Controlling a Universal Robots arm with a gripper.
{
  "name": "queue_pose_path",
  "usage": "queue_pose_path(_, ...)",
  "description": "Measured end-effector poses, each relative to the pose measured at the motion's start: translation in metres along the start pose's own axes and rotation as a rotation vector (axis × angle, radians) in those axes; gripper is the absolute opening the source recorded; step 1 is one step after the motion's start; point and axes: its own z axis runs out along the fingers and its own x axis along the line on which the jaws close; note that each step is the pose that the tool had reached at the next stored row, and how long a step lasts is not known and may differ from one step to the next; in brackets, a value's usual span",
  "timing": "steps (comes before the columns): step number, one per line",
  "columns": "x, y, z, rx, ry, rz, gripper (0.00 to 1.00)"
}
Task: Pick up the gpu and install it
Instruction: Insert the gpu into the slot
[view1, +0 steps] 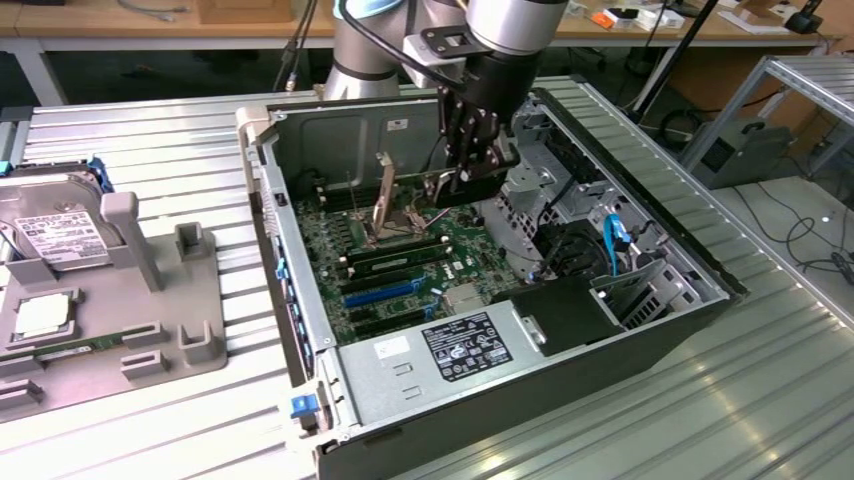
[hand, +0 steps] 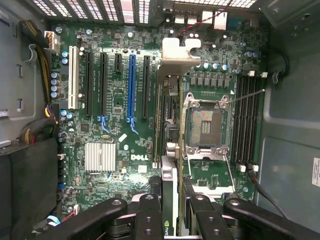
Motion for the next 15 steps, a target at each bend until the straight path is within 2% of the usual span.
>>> queue_pose_path(15, 0.002, 0.0002, 0.0099, 0.0, -0.0045, -0.002, 0.27)
